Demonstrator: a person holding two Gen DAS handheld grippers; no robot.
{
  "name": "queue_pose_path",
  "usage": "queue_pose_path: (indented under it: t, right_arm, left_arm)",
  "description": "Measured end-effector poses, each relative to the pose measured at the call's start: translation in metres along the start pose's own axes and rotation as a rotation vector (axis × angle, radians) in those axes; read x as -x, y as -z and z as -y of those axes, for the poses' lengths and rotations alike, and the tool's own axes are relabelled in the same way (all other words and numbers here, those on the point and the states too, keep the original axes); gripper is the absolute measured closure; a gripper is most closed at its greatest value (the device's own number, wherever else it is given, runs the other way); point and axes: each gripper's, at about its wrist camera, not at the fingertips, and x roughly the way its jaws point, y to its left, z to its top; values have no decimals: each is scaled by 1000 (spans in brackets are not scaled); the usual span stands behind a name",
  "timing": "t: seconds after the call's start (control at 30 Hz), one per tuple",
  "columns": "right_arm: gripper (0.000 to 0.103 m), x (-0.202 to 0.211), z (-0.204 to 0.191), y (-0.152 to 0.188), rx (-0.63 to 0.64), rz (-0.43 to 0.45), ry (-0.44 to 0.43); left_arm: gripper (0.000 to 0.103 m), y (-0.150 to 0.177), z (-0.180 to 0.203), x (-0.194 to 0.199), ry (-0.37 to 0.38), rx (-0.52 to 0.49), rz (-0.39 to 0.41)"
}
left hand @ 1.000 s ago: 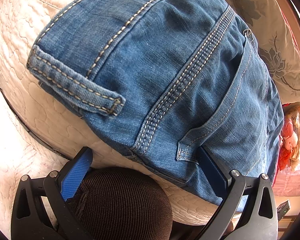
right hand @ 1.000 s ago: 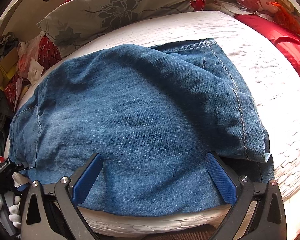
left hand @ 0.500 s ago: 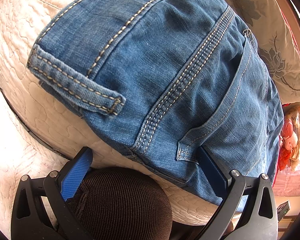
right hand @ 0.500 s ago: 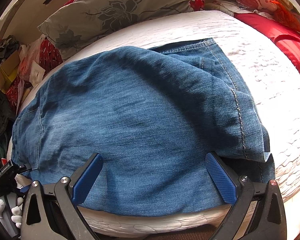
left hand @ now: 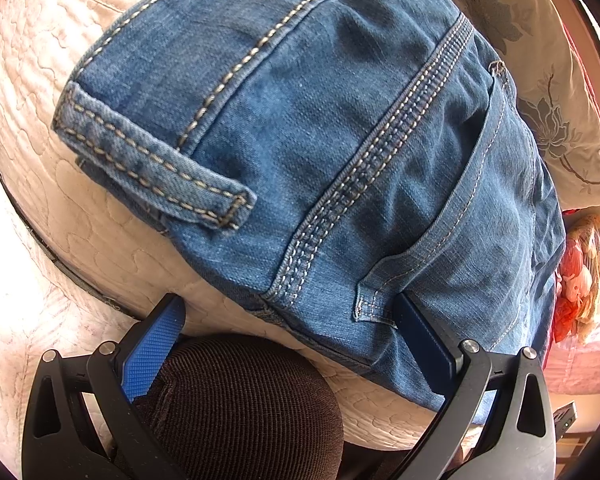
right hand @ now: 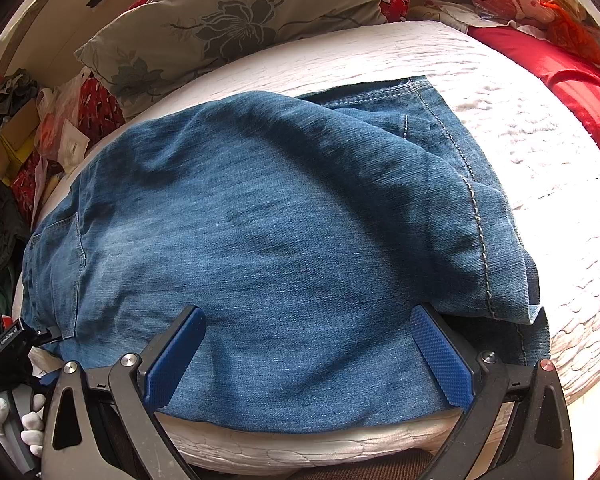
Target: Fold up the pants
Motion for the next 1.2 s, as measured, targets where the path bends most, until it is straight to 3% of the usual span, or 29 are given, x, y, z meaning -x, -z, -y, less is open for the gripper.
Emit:
queue_pose_path:
  t: [0.43, 0.57, 0.63, 0.7, 0.77, 0.83, 0.9, 0.97, 1.2]
  right_arm:
    - [0, -2, -1, 0, 3, -5, 6]
    - [0, -4, -7, -10, 25, -61, 18]
    - [4, 6, 0, -17, -17, -70, -22]
    - [5, 23, 19, -25, -111, -41, -106]
    - [4, 41, 43, -37, -194, 11, -136]
    - [3, 54, 67, -54, -260, 54, -140]
    - [3, 59, 83, -73, -281, 78, -88]
    - [3, 57, 93, -91, -280, 73, -57]
    - [10, 13, 88, -125, -237, -69, -57]
  left_arm:
    - [0, 0, -1, -1, 1, 2, -4]
    - [0, -5, 4, 4, -25, -21, -20]
    - [0, -6, 14, 16, -44, -91, -6]
    - [0, -5, 23, 39, -18, -160, 35]
    - [0, -9, 29, 63, 21, -195, 86]
    - [0, -22, 31, 83, 50, -191, 132]
    - [0, -43, 31, 97, 81, -155, 167]
    - [0, -67, 33, 100, 68, -121, 177]
    - [0, -131, 41, 86, 89, -23, 104]
